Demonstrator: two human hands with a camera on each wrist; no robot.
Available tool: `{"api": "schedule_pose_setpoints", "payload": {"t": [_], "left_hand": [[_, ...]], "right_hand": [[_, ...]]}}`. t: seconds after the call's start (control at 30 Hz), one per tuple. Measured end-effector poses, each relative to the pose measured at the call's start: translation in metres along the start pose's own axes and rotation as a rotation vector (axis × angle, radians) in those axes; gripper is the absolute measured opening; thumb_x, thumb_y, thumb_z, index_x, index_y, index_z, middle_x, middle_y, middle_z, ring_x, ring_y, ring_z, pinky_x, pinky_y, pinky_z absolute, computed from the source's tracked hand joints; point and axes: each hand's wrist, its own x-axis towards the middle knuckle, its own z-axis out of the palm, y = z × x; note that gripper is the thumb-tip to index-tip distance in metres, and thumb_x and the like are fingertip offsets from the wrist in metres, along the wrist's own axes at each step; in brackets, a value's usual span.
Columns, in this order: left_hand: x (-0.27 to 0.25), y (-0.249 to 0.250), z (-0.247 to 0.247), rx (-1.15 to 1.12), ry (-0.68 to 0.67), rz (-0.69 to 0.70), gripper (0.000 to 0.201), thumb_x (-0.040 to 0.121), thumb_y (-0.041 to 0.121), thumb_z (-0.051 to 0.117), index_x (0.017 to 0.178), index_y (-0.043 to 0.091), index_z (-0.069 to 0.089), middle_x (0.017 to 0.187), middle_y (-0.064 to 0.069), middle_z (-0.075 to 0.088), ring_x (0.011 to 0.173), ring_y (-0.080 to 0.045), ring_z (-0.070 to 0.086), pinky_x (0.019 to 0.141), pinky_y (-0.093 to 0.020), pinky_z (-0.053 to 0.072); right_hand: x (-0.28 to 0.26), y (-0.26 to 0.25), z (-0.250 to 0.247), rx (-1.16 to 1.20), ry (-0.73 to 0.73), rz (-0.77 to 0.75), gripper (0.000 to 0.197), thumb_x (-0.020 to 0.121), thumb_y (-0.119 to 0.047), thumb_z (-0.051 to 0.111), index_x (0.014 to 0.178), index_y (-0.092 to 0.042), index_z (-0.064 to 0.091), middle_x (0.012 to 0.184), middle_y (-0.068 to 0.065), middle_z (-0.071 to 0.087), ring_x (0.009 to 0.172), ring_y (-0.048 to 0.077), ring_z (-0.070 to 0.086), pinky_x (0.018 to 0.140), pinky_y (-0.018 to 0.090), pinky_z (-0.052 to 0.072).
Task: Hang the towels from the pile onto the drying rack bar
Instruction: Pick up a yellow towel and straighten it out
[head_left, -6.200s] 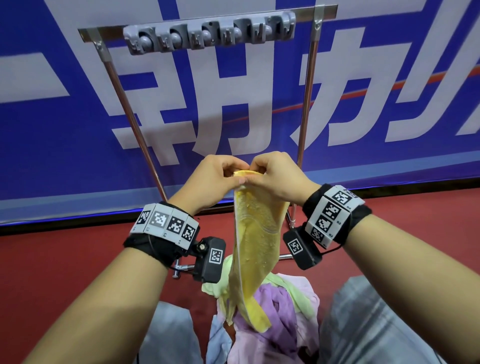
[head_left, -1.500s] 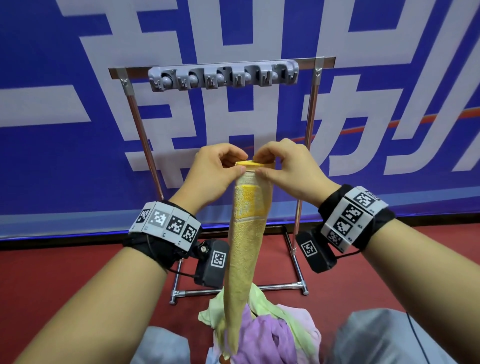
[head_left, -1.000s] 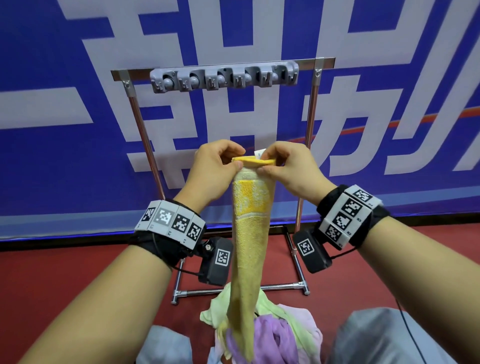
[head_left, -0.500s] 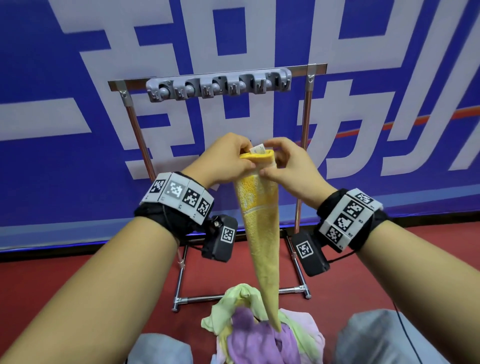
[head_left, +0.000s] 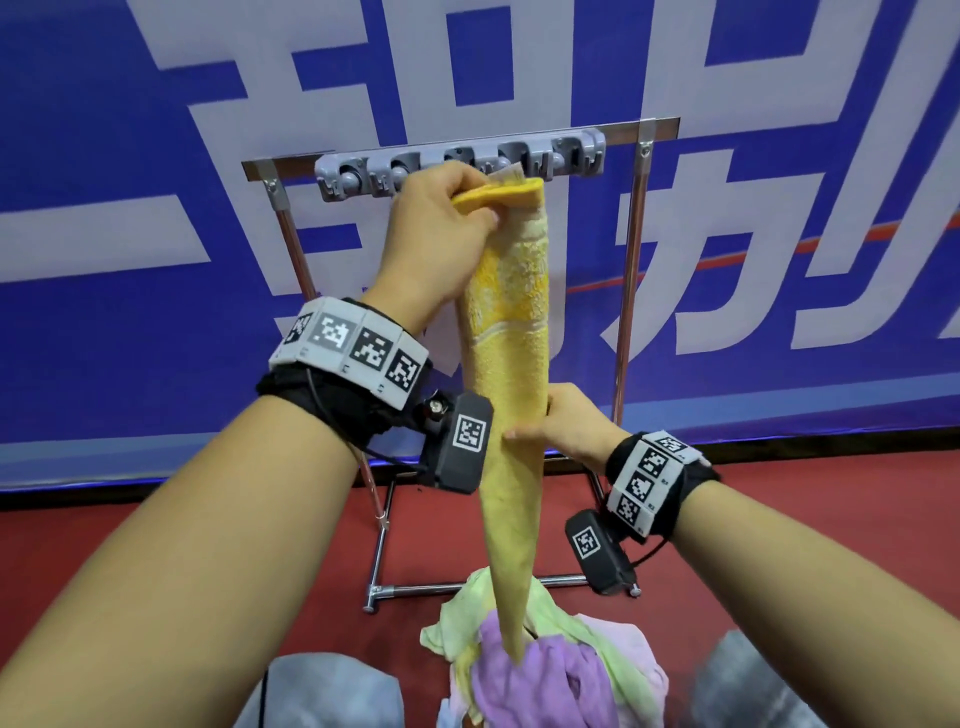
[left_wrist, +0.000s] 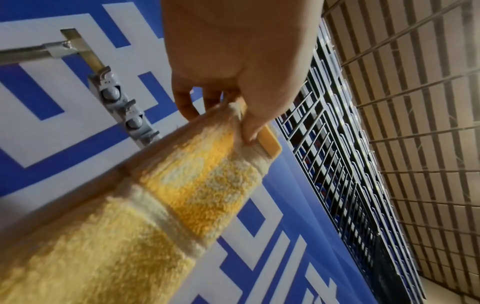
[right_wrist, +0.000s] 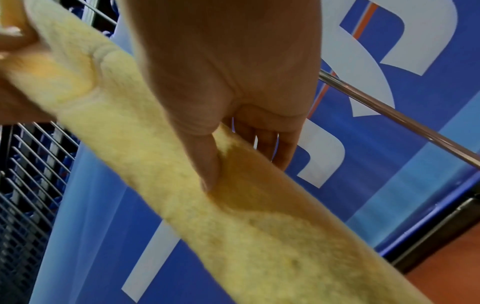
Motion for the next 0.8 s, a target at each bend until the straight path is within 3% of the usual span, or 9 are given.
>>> {"api": "schedule_pose_setpoints", "payload": {"t": [0.17, 0.3, 0.37, 0.47, 0.53, 0.6, 0.67, 0.73, 0.8], "left_hand": [[0.004, 0.006, -0.008, -0.04, 0.117, 0.021, 0.014, 0.086, 0.012, 0.068, 0.087, 0.026, 0.067, 0.089, 0.006, 0.067, 0.086, -0.009, 0.066, 0.079, -0.033, 0.059], [0.007, 0.008, -0.013, -0.039, 0.218, 0.053, 0.011, 0.084, 0.013, 0.067, 0.09, 0.022, 0.07, 0.089, 0.005, 0.069, 0.085, -0.009, 0.066, 0.078, -0.034, 0.059], [0.007, 0.011, -0.015, -0.071, 0.284, 0.082, 0.01, 0.083, 0.011, 0.067, 0.089, 0.019, 0.07, 0.086, 0.006, 0.068, 0.082, -0.006, 0.065, 0.075, -0.031, 0.058], [0.009, 0.014, -0.023, -0.114, 0.425, 0.132, 0.017, 0.082, 0.009, 0.066, 0.083, 0.025, 0.065, 0.079, 0.014, 0.063, 0.073, 0.005, 0.059, 0.071, -0.021, 0.055], [0.012, 0.011, -0.031, -0.117, 0.449, 0.118, 0.019, 0.082, 0.009, 0.067, 0.081, 0.028, 0.063, 0.078, 0.014, 0.062, 0.071, 0.007, 0.058, 0.07, -0.019, 0.054], [0.014, 0.001, -0.039, -0.119, 0.473, 0.077, 0.018, 0.082, 0.011, 0.068, 0.079, 0.028, 0.063, 0.078, 0.014, 0.063, 0.073, 0.003, 0.06, 0.071, -0.023, 0.056], [0.014, -0.014, -0.047, -0.089, 0.492, 0.002, 0.012, 0.08, 0.015, 0.067, 0.08, 0.028, 0.064, 0.078, 0.014, 0.064, 0.074, -0.001, 0.061, 0.072, -0.028, 0.057], [0.011, -0.034, -0.051, -0.049, 0.492, -0.096, 0.008, 0.079, 0.019, 0.067, 0.081, 0.027, 0.066, 0.079, 0.013, 0.064, 0.075, -0.004, 0.062, 0.07, -0.03, 0.057], [0.007, -0.055, -0.05, 0.002, 0.453, -0.188, 0.006, 0.077, 0.021, 0.066, 0.076, 0.028, 0.065, 0.078, 0.011, 0.064, 0.076, -0.01, 0.062, 0.069, -0.034, 0.056]], "right_hand": [[0.004, 0.015, 0.016, -0.04, -0.028, 0.024, 0.022, 0.077, -0.006, 0.077, 0.098, -0.002, 0.071, 0.099, 0.01, 0.075, 0.093, 0.022, 0.072, 0.086, 0.046, 0.058], [0.001, 0.015, 0.022, -0.028, -0.122, 0.026, 0.04, 0.07, -0.005, 0.084, 0.107, -0.004, 0.068, 0.104, 0.004, 0.074, 0.091, 0.011, 0.07, 0.079, 0.024, 0.057], [0.001, 0.021, 0.026, -0.057, -0.146, 0.039, 0.04, 0.069, -0.005, 0.086, 0.106, -0.004, 0.07, 0.103, 0.004, 0.074, 0.088, 0.009, 0.069, 0.076, 0.019, 0.054], [0.0, 0.035, 0.031, -0.091, -0.136, 0.079, 0.028, 0.075, -0.004, 0.081, 0.101, 0.001, 0.072, 0.102, 0.011, 0.074, 0.089, 0.016, 0.069, 0.081, 0.025, 0.055], [-0.001, 0.041, 0.029, -0.104, -0.099, 0.091, 0.022, 0.079, -0.004, 0.076, 0.1, 0.001, 0.072, 0.101, 0.012, 0.074, 0.088, 0.018, 0.068, 0.082, 0.03, 0.055], [0.0, 0.044, 0.022, -0.129, -0.043, 0.089, 0.016, 0.08, -0.004, 0.073, 0.096, -0.003, 0.071, 0.095, 0.009, 0.074, 0.085, 0.018, 0.067, 0.082, 0.038, 0.055], [0.0, 0.042, 0.012, -0.182, 0.004, 0.074, 0.011, 0.076, -0.009, 0.068, 0.084, -0.002, 0.069, 0.081, 0.004, 0.069, 0.076, 0.014, 0.061, 0.075, 0.042, 0.054], [0.0, 0.037, -0.001, -0.251, 0.078, 0.055, 0.009, 0.073, -0.016, 0.061, 0.073, -0.007, 0.063, 0.071, 0.0, 0.063, 0.069, 0.013, 0.055, 0.062, 0.036, 0.047], [0.0, 0.028, -0.015, -0.292, 0.154, 0.034, 0.008, 0.081, -0.013, 0.06, 0.076, -0.013, 0.066, 0.076, -0.001, 0.067, 0.072, 0.013, 0.06, 0.061, 0.03, 0.047]]}}
